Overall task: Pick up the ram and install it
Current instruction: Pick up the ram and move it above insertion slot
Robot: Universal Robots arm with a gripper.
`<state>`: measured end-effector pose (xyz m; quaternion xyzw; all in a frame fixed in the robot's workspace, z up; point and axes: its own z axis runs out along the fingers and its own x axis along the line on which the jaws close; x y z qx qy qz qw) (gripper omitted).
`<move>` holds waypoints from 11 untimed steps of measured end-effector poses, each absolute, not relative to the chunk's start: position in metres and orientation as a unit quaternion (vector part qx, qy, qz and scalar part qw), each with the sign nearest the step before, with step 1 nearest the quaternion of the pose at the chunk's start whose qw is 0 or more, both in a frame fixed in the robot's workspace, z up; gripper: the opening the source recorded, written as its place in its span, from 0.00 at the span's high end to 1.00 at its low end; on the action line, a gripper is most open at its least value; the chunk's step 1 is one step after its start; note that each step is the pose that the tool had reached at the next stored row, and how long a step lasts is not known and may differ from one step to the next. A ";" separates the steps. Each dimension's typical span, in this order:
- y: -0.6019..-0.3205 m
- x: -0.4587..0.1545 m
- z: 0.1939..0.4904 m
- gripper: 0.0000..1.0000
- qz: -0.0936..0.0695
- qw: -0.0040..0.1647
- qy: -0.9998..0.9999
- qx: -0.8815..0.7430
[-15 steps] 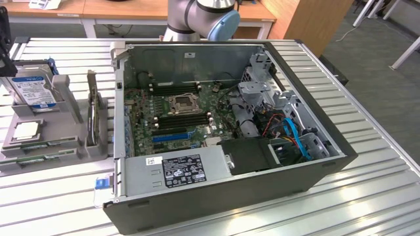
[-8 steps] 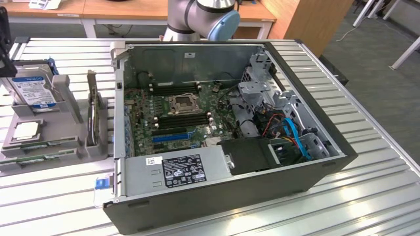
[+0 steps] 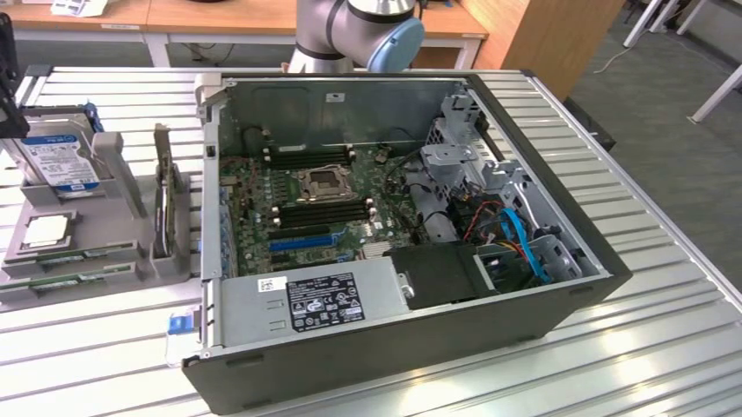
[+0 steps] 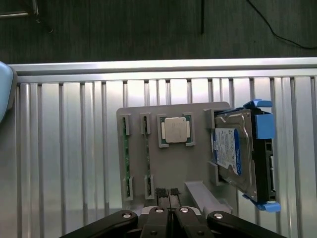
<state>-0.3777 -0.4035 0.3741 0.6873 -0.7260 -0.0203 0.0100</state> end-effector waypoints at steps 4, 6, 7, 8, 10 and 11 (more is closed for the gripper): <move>-0.404 -0.378 0.374 0.90 -0.020 0.010 -0.726 0.687; -0.404 -0.378 0.373 0.90 -0.020 0.010 -0.726 0.687; -0.404 -0.378 0.372 0.90 -0.020 0.010 -0.726 0.687; -0.404 -0.378 0.372 0.90 -0.020 0.010 -0.726 0.687; -0.404 -0.378 0.370 0.90 -0.020 0.010 -0.726 0.687; -0.404 -0.378 0.369 0.90 -0.020 0.010 -0.726 0.687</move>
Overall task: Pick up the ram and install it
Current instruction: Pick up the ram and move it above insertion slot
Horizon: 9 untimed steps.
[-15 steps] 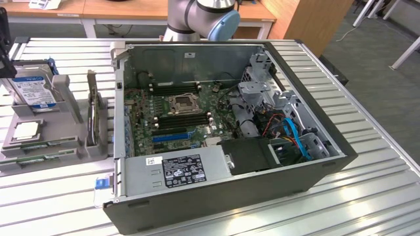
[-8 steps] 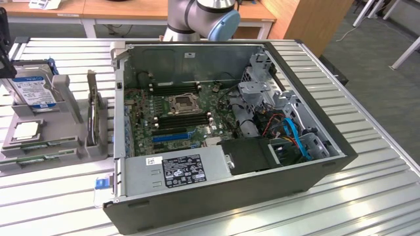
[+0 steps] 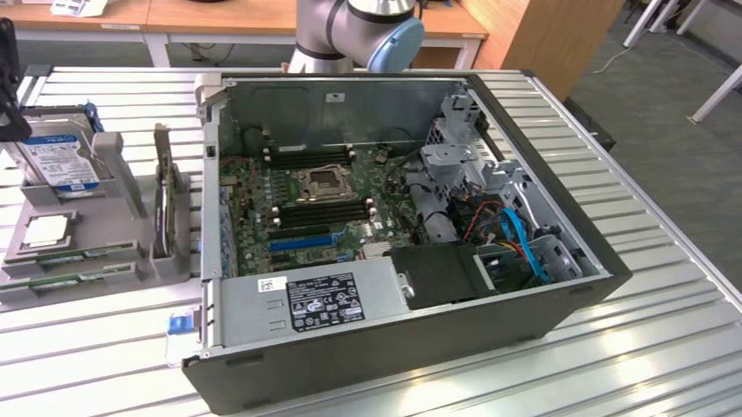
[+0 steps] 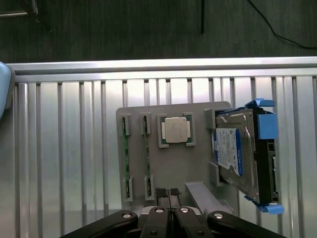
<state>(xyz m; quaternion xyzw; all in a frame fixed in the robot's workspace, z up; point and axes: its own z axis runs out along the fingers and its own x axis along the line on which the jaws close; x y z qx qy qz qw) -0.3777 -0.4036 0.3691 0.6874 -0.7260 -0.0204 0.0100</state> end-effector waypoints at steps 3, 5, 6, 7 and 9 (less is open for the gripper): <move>-0.404 -0.378 0.366 0.90 -0.020 0.010 -0.726 0.687; -0.404 -0.378 0.364 0.90 -0.020 0.010 -0.726 0.687; -0.404 -0.378 0.363 0.90 -0.020 0.010 -0.726 0.687; -0.404 -0.378 0.362 0.90 -0.020 0.010 -0.726 0.687; -0.404 -0.378 0.359 0.90 -0.020 0.010 -0.726 0.687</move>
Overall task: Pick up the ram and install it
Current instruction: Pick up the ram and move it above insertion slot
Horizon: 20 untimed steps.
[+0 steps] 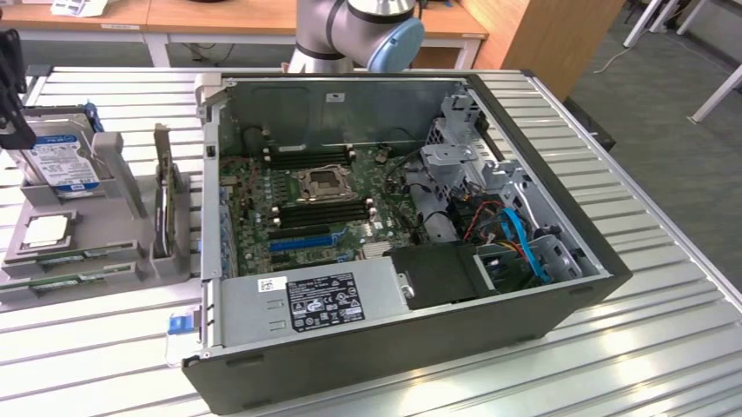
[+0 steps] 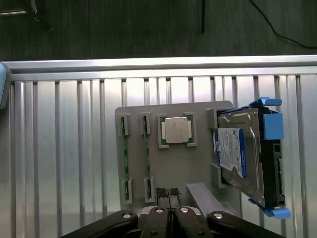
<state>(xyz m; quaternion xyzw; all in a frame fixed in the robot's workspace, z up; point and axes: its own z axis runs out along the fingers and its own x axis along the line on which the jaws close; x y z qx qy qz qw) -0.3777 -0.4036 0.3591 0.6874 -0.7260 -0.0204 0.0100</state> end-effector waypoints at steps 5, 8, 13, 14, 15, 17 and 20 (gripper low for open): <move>-0.404 -0.378 0.353 0.90 -0.020 0.010 -0.726 0.687; -0.404 -0.378 0.349 0.90 -0.020 0.010 -0.726 0.687; -0.404 -0.378 0.343 0.90 -0.020 0.010 -0.726 0.687; -0.404 -0.378 0.342 0.90 -0.020 0.010 -0.726 0.687; -0.404 -0.378 0.341 0.90 -0.020 0.010 -0.726 0.687; -0.404 -0.378 0.339 0.90 -0.020 0.010 -0.726 0.687; -0.404 -0.378 0.339 0.90 -0.020 0.010 -0.726 0.687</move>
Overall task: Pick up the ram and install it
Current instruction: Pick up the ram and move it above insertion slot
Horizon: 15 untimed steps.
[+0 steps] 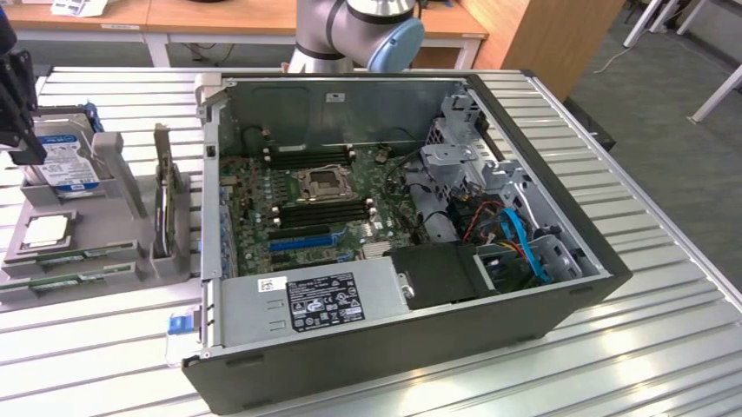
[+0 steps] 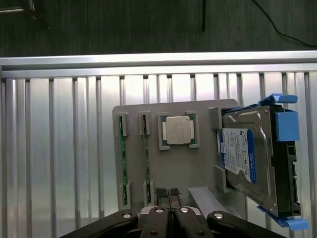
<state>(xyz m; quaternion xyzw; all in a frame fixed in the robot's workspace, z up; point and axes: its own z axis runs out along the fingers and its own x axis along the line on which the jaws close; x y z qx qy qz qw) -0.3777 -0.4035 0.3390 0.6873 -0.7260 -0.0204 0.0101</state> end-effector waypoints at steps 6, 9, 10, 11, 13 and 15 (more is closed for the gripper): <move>-0.404 -0.378 0.339 0.89 -0.020 0.010 -0.726 0.687; -0.404 -0.378 0.339 0.77 -0.020 0.010 -0.726 0.687; -0.404 -0.378 0.339 0.77 -0.020 0.010 -0.726 0.687; -0.404 -0.378 0.339 0.70 -0.020 0.010 -0.726 0.687; -0.404 -0.378 0.339 0.70 -0.020 0.010 -0.726 0.687; -0.404 -0.378 0.339 0.70 -0.020 0.010 -0.726 0.687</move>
